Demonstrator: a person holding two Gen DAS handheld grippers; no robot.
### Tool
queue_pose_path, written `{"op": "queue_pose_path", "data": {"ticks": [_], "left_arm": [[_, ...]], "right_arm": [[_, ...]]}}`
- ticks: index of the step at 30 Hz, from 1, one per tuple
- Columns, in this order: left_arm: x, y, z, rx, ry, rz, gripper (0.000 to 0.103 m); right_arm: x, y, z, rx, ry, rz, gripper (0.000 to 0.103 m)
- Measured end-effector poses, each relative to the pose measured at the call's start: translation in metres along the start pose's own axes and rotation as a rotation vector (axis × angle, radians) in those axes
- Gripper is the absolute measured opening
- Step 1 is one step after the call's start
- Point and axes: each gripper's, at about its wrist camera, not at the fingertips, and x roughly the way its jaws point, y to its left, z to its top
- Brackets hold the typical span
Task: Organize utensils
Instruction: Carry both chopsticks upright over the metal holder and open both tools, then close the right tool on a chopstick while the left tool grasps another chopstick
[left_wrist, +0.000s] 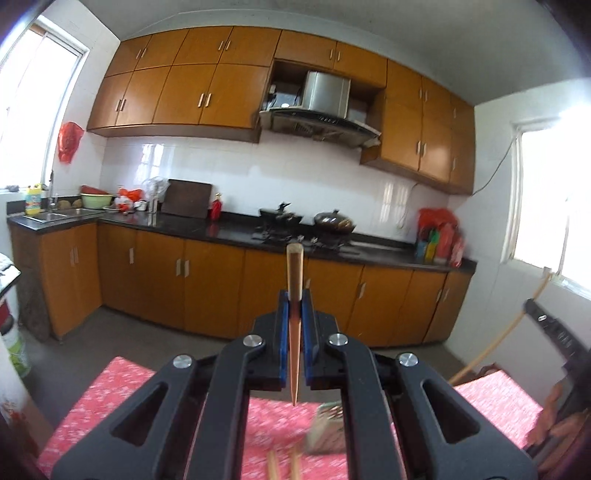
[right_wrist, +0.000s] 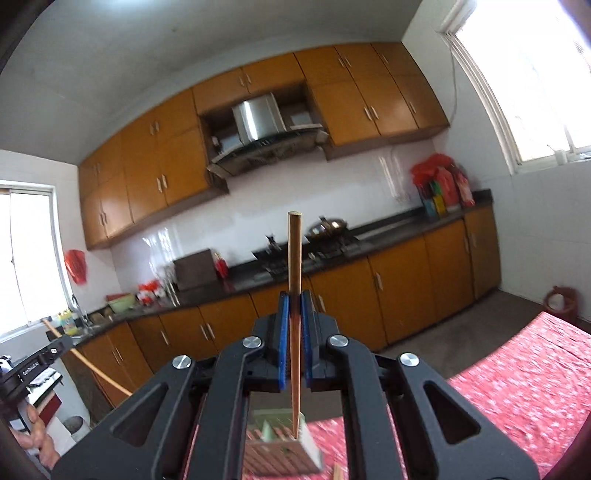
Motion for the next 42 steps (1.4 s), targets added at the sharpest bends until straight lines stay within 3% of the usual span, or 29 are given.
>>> {"op": "queue_pose_path", "data": {"ticks": [5,13,18,23,24,26,28,33,38,42], "left_arm": [[0.020,-0.020,-0.008,-0.023,-0.003,-0.040,0.007],[0.070,-0.042,-0.048,-0.008,0.102,-0.055,0.007],[0.085,-0.043,-0.063,-0.003,0.156,-0.041,0.008],[0.080,-0.030,-0.060,-0.022,0.151,-0.022,0.024],[0.077,-0.028,-0.059,-0.023,0.143,-0.018,0.025],[0.070,-0.025,-0.056,-0.029,0.134,-0.013,0.028],[0.062,-0.021,-0.054,-0.041,0.124,-0.007,0.031],[0.036,-0.010,-0.059,-0.034,0.132,0.018,0.035],[0.013,0.018,-0.096,-0.013,0.209,0.077,0.037],[0.006,0.044,-0.148,0.021,0.325,0.148,0.037]], "right_arm": [[0.024,0.011,-0.014,-0.030,0.001,0.006,0.007],[0.051,0.003,-0.056,-0.026,0.148,-0.007,0.007],[0.056,0.003,-0.062,-0.024,0.199,-0.006,0.008],[0.054,0.001,-0.060,-0.012,0.218,-0.005,0.008],[0.050,0.001,-0.057,-0.015,0.213,-0.008,0.010],[0.044,-0.001,-0.053,-0.014,0.201,-0.014,0.028],[0.036,-0.003,-0.049,-0.009,0.180,-0.021,0.039],[0.007,-0.013,-0.049,-0.024,0.184,-0.048,0.039],[-0.005,-0.040,-0.086,-0.027,0.316,-0.116,0.039],[-0.005,-0.066,-0.147,-0.007,0.530,-0.158,0.038]]}}
